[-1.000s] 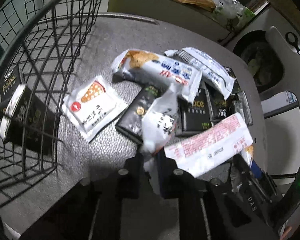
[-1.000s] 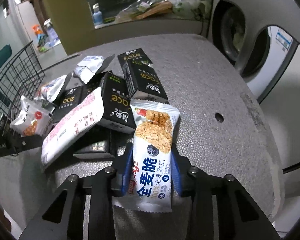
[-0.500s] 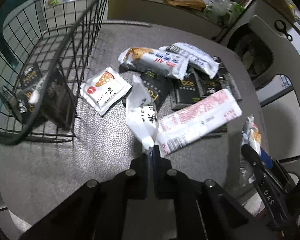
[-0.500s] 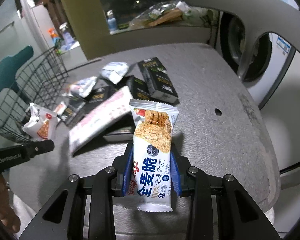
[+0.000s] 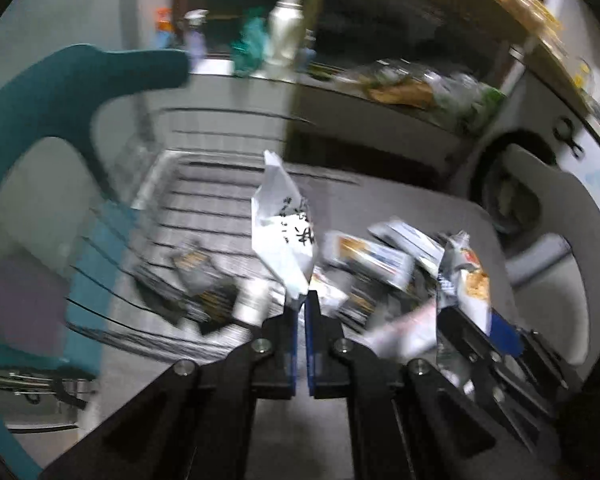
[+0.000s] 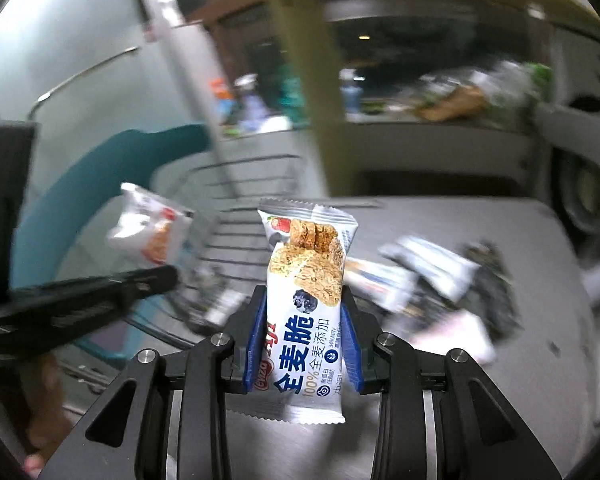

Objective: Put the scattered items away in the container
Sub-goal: 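Carry the biscuit packet over the basket and open the right gripper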

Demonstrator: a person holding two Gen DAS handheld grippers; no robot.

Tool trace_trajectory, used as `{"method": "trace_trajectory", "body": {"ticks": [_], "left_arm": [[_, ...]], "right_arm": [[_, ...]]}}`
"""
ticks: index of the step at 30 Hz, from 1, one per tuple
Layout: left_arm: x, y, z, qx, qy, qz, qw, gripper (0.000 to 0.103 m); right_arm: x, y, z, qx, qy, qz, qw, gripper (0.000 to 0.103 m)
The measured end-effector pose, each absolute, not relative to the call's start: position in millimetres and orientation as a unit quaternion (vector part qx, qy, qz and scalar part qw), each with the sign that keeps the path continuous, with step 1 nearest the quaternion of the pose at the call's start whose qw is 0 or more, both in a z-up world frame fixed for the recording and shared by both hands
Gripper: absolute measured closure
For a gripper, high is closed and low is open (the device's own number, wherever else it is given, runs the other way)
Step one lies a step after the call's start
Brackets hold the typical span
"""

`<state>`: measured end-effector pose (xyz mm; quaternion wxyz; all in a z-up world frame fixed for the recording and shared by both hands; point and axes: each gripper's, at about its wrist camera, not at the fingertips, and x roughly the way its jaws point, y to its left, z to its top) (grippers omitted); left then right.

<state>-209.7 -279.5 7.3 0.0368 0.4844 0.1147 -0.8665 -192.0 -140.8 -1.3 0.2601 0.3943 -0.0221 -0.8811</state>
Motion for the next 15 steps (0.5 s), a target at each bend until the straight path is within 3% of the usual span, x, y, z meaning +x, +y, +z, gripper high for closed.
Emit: {"method": "trace_trajectory", "body": {"ticks": [6, 15], "left_arm": [[-223, -340, -23, 0.499, 0.125, -0.853, 0.088, 0.101], [-232, -364, -52, 0.515, 0.149, -0.84, 0.086, 0.101]], "right_arm": [[-205, -219, -20, 0.411, 0.005, -0.864, 0.291, 0.069], [-220, -243, -40, 0.431, 0.008, -0.853, 0.294, 0.069]]}}
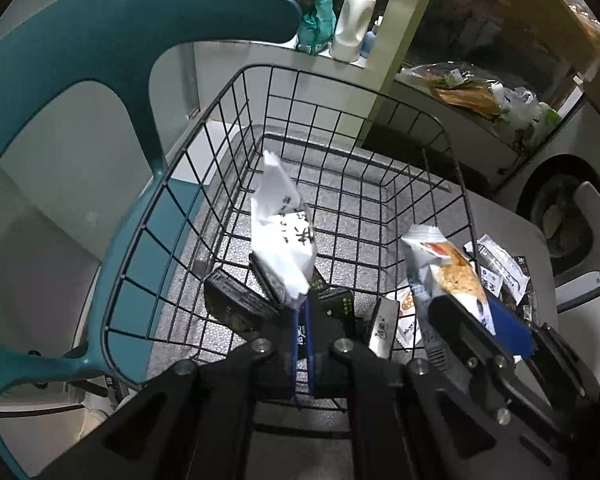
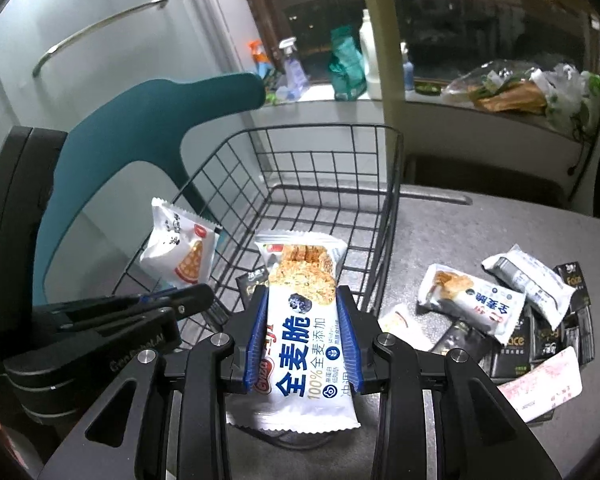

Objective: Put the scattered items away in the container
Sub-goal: 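Carry the biscuit packet over the basket and open the right gripper, then move the left gripper toward the white-and-pink bar while the right gripper returns to the pile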

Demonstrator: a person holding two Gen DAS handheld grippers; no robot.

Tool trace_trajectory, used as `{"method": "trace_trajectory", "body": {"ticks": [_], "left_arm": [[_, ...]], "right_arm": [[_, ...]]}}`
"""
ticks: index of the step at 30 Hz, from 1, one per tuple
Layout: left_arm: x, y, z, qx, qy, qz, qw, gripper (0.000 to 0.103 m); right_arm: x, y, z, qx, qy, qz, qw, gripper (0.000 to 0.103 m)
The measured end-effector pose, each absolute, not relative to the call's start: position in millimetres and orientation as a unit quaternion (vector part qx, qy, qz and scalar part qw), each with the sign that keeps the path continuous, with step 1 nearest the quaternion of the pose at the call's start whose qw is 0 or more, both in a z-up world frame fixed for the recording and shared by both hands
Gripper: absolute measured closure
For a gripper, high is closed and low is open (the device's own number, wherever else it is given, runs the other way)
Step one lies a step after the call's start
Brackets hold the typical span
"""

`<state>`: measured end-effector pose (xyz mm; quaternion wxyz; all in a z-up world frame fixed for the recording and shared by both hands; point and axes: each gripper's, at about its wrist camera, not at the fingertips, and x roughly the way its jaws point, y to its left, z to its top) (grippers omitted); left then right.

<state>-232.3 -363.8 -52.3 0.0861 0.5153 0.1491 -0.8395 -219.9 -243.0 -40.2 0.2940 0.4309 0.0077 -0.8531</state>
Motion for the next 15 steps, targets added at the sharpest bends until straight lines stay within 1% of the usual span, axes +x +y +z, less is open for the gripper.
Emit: {"method": "trace_trajectory", "body": {"ticks": [5, 8, 10, 12, 13, 15], "left_arm": [[-229, -368, -57, 0.515, 0.149, -0.839, 0.094, 0.1], [-230, -372, -62, 0.52, 0.159, -0.834, 0.091, 0.097], [-228, -372, -64, 0.522, 0.165, -0.832, 0.089, 0.089], [-225, -372, -63, 0.519, 0.166, -0.834, 0.088, 0.075], [-225, -371, -61, 0.516, 0.165, -0.836, 0.089, 0.071], [-222, -369, -57, 0.51, 0.166, -0.84, 0.088, 0.054]], "right_arm": [[-222, -242, -49, 0.44, 0.0, -0.848, 0.295, 0.068], [-222, -242, -56, 0.446, -0.016, -0.842, 0.304, 0.068], [-223, -240, -56, 0.445, -0.019, -0.842, 0.305, 0.068], [-223, -236, -54, 0.445, -0.026, -0.841, 0.306, 0.068], [-223, -234, -53, 0.445, -0.029, -0.842, 0.306, 0.068], [-223, -228, -48, 0.442, -0.035, -0.843, 0.304, 0.068]]}}
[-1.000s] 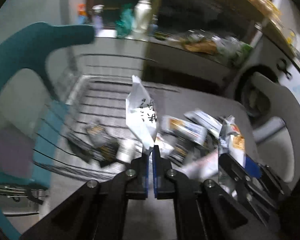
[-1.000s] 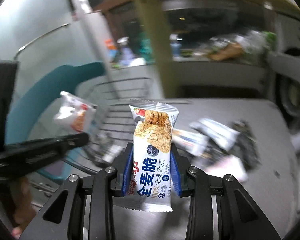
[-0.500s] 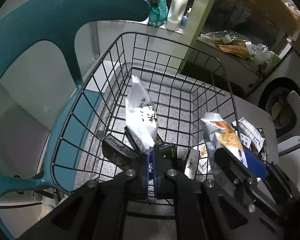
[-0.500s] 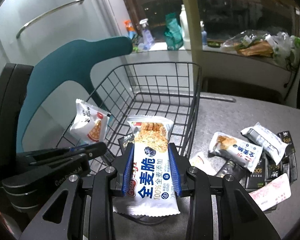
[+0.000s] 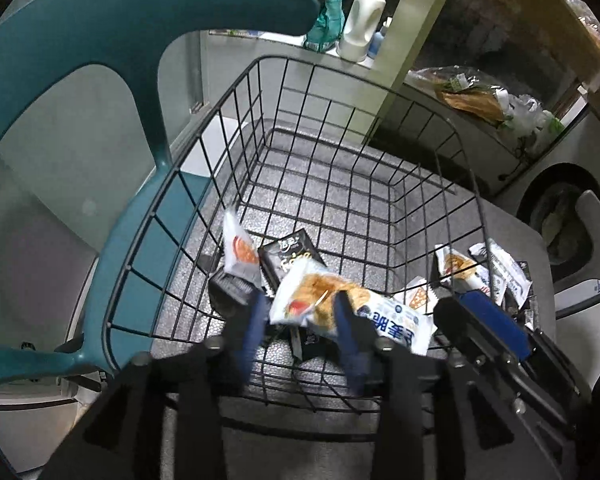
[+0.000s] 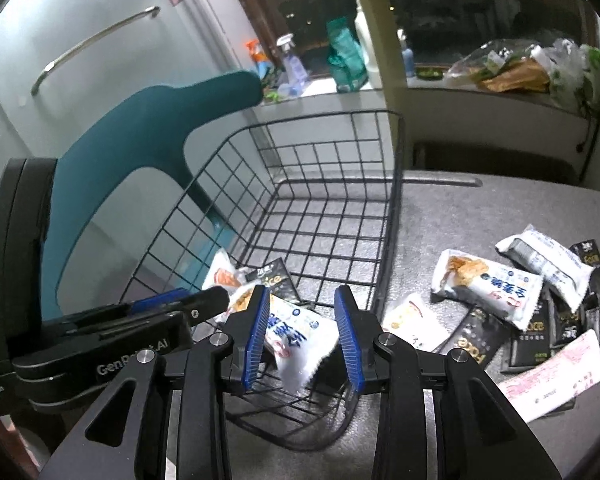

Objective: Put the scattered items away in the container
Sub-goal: 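Move the left gripper toward the white-and-pink bar while the right gripper returns to the pile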

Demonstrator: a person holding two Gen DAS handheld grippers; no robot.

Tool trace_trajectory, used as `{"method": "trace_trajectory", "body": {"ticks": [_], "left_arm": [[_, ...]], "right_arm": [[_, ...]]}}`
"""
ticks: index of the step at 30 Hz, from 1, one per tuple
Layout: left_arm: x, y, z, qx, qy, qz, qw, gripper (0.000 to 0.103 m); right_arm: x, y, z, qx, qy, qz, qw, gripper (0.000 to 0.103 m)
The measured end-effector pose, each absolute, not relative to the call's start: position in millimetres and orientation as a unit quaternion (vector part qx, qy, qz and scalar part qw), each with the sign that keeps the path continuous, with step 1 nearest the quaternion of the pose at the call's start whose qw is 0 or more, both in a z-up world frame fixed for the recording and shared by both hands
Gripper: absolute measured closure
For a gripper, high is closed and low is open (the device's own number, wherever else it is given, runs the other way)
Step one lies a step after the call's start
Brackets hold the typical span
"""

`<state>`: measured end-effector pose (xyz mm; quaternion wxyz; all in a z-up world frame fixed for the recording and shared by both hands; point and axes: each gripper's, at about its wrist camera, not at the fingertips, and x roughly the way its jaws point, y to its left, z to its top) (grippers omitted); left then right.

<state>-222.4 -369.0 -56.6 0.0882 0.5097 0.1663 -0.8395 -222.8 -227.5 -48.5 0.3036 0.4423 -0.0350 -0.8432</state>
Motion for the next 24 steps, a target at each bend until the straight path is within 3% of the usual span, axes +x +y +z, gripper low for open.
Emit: {"method": "trace_trajectory", "body": {"ticks": [7, 13, 19, 24], "left_arm": [[-211, -341, -34, 0.5, 0.159, -0.85, 0.057, 0.05], [-200, -257, -17, 0.501, 0.107, -0.859, -0.019, 0.05], [-199, -156, -49, 0.529, 0.017, -0.844, -0.092, 0.05], [-210, -121, -88, 0.548, -0.008, -0.829, -0.113, 0.05]], "right_arm": [[-210, -170, -21, 0.416, -0.04, -0.866, 0.275, 0.066], [-199, -92, -24, 0.417, 0.004, -0.89, 0.186, 0.057], [-191, -33, -65, 0.457, 0.022, -0.878, 0.142, 0.056], [-198, -9, -97, 0.483, 0.012, -0.866, 0.133, 0.056]]}}
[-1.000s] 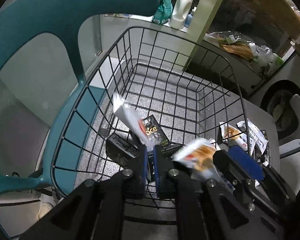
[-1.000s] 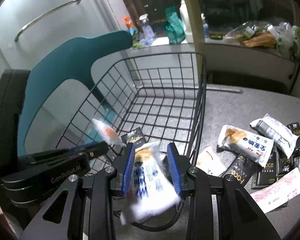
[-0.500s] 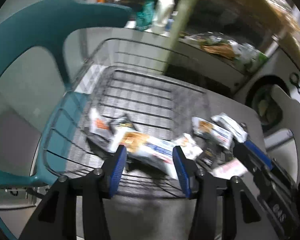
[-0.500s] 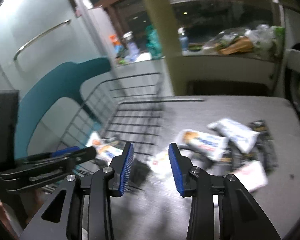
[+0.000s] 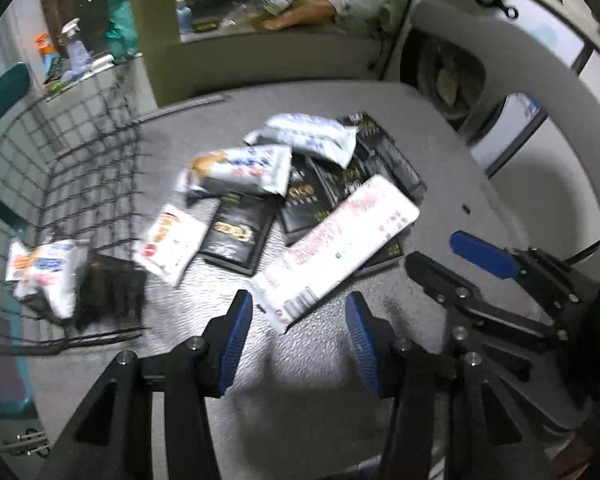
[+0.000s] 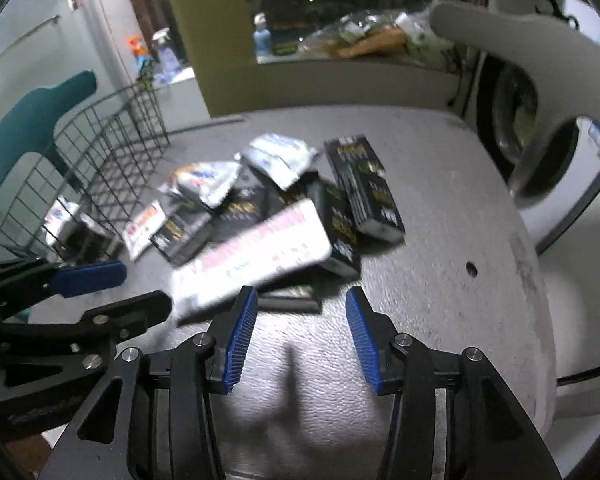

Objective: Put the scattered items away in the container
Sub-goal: 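Move the left gripper toward the white-and-pink bar while the right gripper returns to the pile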

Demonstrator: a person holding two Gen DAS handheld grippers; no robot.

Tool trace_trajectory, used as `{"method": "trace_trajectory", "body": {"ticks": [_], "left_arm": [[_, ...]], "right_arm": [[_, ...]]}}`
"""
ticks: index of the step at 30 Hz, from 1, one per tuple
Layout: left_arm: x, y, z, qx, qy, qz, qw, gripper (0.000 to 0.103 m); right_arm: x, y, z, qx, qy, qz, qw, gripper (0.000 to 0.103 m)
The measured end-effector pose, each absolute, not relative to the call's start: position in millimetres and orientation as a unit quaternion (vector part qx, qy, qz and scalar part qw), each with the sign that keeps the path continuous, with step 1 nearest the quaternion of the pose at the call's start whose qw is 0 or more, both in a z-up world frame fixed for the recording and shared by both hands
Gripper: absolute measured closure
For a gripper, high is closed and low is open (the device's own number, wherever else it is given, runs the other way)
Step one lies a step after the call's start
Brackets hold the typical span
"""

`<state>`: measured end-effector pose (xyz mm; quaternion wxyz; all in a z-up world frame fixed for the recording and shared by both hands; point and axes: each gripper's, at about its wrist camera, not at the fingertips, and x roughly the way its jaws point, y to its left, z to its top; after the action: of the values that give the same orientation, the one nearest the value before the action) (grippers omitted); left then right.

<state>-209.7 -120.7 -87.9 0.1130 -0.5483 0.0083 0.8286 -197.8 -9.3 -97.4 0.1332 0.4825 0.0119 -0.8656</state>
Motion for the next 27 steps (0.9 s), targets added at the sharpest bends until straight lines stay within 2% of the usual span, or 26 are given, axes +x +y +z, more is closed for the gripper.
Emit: {"method": "trace_trajectory", "body": {"ticks": [9, 24, 27], "left_arm": [[-228, -113, -121, -0.563, 0.039, 0.815, 0.128, 0.05], [-232, -140, -132, -0.568, 0.018, 0.815, 0.109, 0.049], [-236, -132, -131, -0.565, 0.03, 0.817, 0.111, 0.049]], "right_arm": [[-202, -6, -134, 0.501, 0.01, -0.851, 0.159, 0.056], [-226, -38, -149, 0.502, 0.03, -0.85, 0.159, 0.055], [-228, -31, -147, 0.504, 0.023, -0.851, 0.15, 0.066]]}}
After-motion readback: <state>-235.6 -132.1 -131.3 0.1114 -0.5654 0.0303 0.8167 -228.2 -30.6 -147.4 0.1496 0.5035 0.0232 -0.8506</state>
